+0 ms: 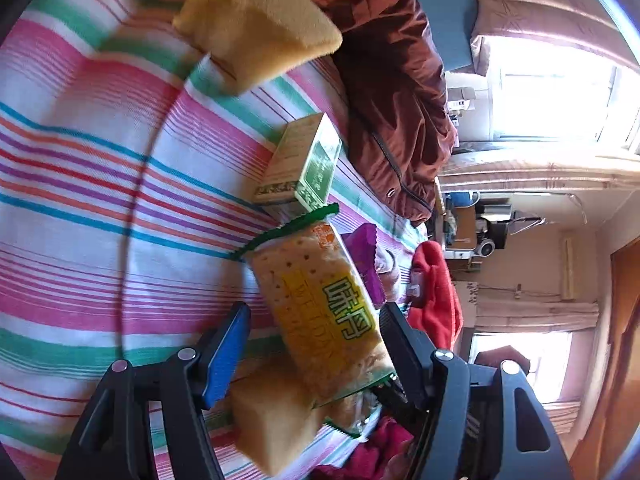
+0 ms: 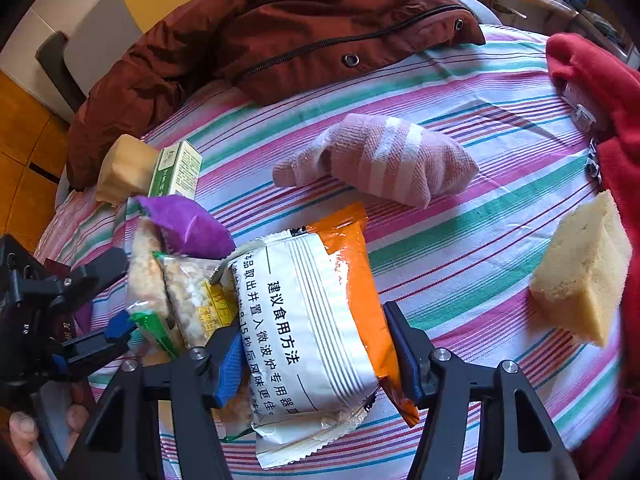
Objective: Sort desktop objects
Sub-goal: 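Grasp the white snack bag with the right gripper while the left grasps the WEIDAN cracker packet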
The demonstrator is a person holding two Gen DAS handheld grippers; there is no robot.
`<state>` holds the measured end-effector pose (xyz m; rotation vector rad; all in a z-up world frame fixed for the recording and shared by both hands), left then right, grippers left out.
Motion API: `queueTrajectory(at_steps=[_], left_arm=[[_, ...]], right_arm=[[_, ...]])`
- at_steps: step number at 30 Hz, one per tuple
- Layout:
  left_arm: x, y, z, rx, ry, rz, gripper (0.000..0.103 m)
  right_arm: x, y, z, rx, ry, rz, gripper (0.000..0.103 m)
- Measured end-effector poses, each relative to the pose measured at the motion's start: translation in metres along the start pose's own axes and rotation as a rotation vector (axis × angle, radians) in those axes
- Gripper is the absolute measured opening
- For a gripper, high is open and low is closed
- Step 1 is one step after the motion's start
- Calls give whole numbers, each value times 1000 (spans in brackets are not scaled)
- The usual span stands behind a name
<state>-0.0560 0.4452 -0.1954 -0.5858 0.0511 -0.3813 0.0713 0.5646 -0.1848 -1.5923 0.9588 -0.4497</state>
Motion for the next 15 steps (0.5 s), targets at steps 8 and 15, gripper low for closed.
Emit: queueTrajectory(at_steps=[8, 15], left_arm=[[2, 18, 7, -65, 3, -19, 64], [12, -4, 22, -123, 170, 45, 56]], right_arm=[[-2, 1, -4, 13, -14, 3, 63], [-9, -3, -12, 33, -45, 56, 61]])
Point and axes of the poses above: each gripper's, at about its wrist camera, not at the fingertips, and y roughly the way its jaws point, z to its right, x to its underside, the point moved 8 cm from there along y, roughly the way its jaws point, and after that the axes turned 4 degrees about -z, right-handed, at the moved point
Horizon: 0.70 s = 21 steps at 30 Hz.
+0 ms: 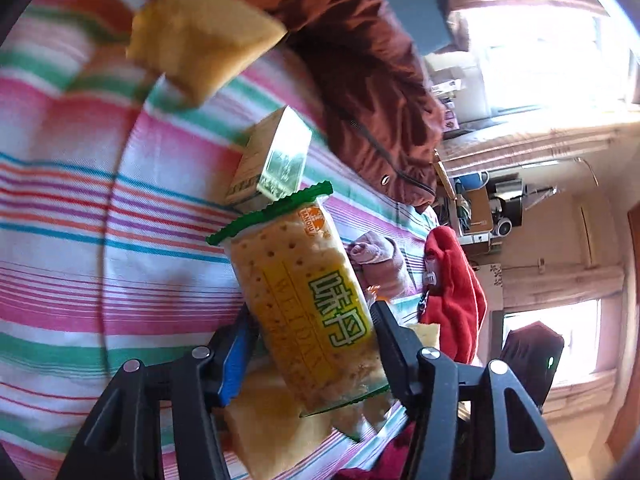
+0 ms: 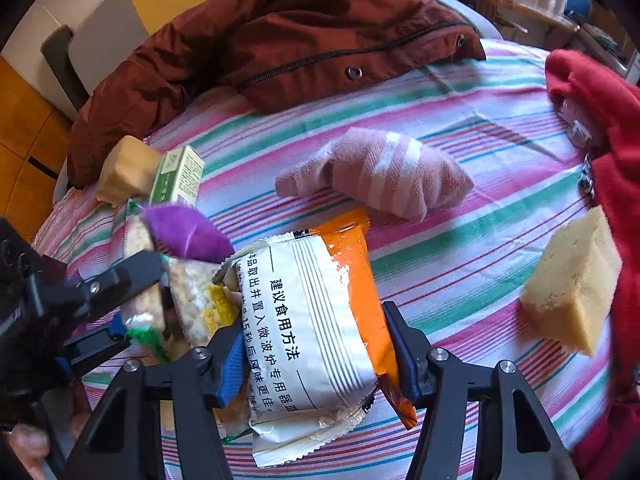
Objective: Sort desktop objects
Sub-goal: 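Grasp the white snack bag with the right gripper while the left grasps the WEIDAN cracker packet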
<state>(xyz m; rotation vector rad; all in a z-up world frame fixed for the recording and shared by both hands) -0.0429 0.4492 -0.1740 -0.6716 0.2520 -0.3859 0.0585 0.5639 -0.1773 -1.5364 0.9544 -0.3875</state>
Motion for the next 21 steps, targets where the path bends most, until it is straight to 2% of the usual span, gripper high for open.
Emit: queueTrajectory(at_steps=[4, 8, 12, 13, 15, 16, 19, 21], left_arm=[[6, -26, -2, -45, 57, 37, 55], [17, -57, -6, -110, 136, 83, 54], [31, -96, -11, -175, 209, 152, 43], [33, -103, -12, -183, 222, 162, 43], [39, -116, -19, -220, 247, 172, 32], [42, -120, -22, -237, 257, 173, 30], [50, -124, -37, -269, 256, 146, 30], [53, -126, -45, -325, 260, 152, 34]], right_arm=[[-3, -10, 0, 12, -5, 42, 61], [-6, -30, -3, -40, -15, 107, 61], [-6, -45, -24, -77, -99, 177, 61], [-5, -44, -31, -84, -116, 176, 61], [-1, -40, -41, -84, -150, 161, 60], [2, -36, -44, -72, -163, 150, 60], [7, -37, -48, -63, -181, 140, 60], [9, -36, -49, -60, -180, 144, 60]])
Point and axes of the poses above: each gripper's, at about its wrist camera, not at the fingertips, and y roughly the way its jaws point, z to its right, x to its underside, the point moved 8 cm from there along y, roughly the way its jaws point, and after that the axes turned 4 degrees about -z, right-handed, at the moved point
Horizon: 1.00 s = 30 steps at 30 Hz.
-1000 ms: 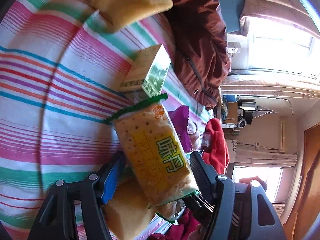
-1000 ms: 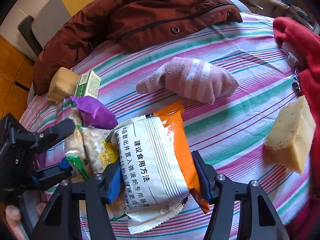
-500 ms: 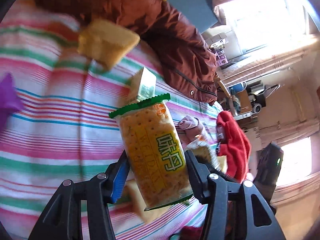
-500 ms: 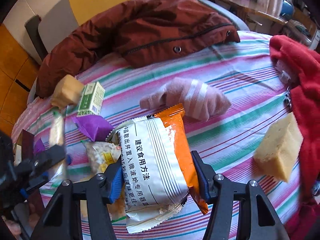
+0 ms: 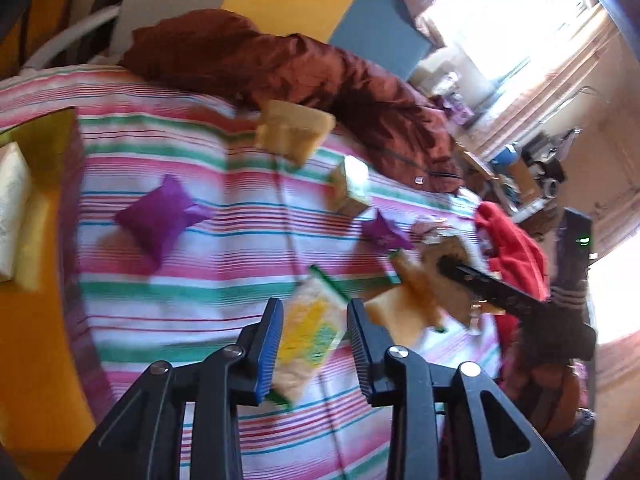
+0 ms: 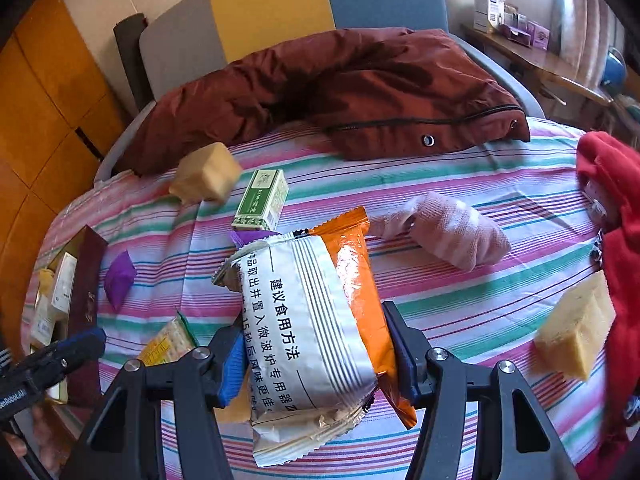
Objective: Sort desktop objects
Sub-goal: 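Grasp the white snack bag with the right gripper while the left grasps the WEIDAN cracker packet, then carry both packets over the gold tray and open both grippers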
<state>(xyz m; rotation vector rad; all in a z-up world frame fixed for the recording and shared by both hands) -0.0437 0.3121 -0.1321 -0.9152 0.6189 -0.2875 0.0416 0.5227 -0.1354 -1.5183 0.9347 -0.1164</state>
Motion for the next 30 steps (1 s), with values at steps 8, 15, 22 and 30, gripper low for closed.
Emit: queueTrajectory(at_steps=[8, 15, 22, 30], left_arm=[[21, 28, 27, -228, 456, -112, 62], [28, 61, 17, -224, 518, -221, 66], [20, 52, 1, -196, 399, -116, 50], [30, -20, 1, -122, 282, 42, 50]], right_arm=[[4, -4, 2, -18, 24, -5, 60], [0, -6, 2, -22, 17, 3, 60], [-5, -10, -3, -40, -11, 30, 60], [-3, -27, -34, -172, -28, 61, 60]])
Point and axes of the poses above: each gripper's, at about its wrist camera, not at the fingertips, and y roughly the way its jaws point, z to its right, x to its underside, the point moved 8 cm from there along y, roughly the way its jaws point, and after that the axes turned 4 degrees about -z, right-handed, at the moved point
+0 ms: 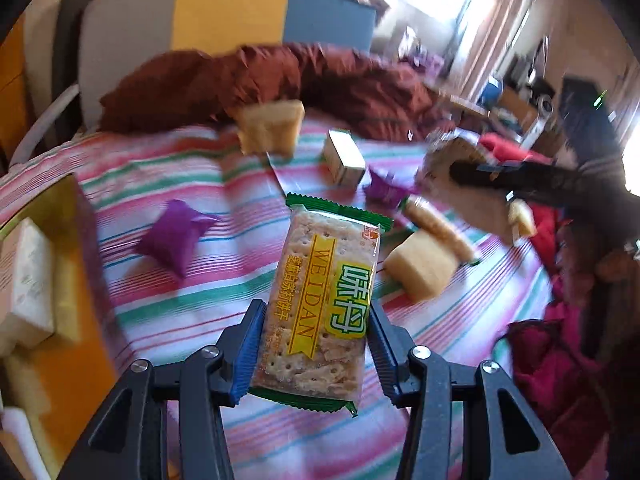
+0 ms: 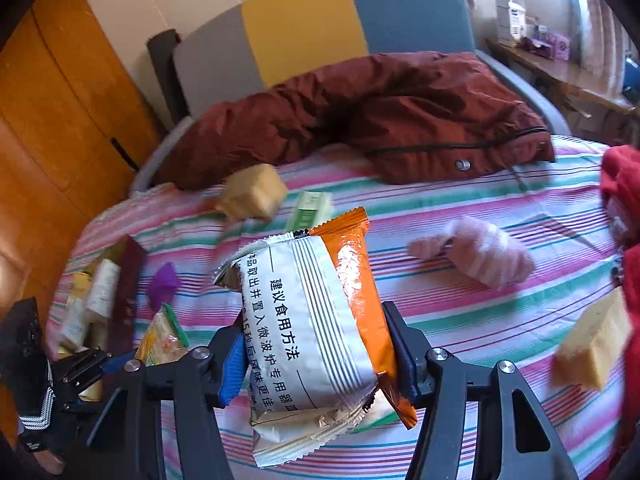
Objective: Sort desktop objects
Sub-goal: 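Carry both packets over the gold tray and open both grippers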
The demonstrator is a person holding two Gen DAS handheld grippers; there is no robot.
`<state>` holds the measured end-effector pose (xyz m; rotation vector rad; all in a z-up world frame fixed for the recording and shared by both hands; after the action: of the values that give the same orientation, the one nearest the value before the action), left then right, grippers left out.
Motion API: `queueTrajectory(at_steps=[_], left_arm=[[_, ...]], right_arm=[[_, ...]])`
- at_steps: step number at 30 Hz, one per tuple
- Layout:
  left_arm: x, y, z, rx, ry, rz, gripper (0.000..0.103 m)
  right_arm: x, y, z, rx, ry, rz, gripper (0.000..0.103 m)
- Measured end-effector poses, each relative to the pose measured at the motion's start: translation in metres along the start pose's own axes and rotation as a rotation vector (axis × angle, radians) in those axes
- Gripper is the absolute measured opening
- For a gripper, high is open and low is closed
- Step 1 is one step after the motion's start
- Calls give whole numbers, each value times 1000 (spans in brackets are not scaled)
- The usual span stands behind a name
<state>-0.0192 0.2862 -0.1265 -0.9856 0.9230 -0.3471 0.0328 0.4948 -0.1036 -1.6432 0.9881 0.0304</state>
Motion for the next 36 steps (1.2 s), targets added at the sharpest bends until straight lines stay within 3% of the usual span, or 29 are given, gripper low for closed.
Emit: queueTrajectory(at_steps=[7, 11, 17, 22, 28, 31, 36], left_arm=[[14, -62, -65, -62, -210, 112, 50], [36, -91, -122, -150, -343, 158, 50], [76, -104, -191, -250, -518, 139, 52], [102, -114, -219, -223, -650, 163, 60], [120, -125, -227, -251, -668, 185, 60], [122, -132, -225, -296, -645, 195, 60], [113, -146, -213, -367, -585, 217, 60]], right_arm=[[16, 3, -87, -133, -102, -49, 60], [28, 10, -152, -222, -176, -85, 60], [49, 33, -247, -362, -228, -139, 60], [73, 58, -302, -466, -240, -218, 64], [98, 74, -314, -458, -262, -270, 64], [102, 77, -300, -421, -255, -275, 64], [105, 64, -278, -309, -290, -220, 75]])
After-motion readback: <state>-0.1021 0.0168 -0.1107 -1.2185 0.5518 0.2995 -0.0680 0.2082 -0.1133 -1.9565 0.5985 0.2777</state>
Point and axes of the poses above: each gripper's, at about its wrist camera, not at the fingertips, and y roughly the way its jaws point, z to its right, x to its underside, the point moved 8 cm from there along y, roughly the way its jaws point, and after that the axes turned 4 degrees about -z, right-handed, at the moved point
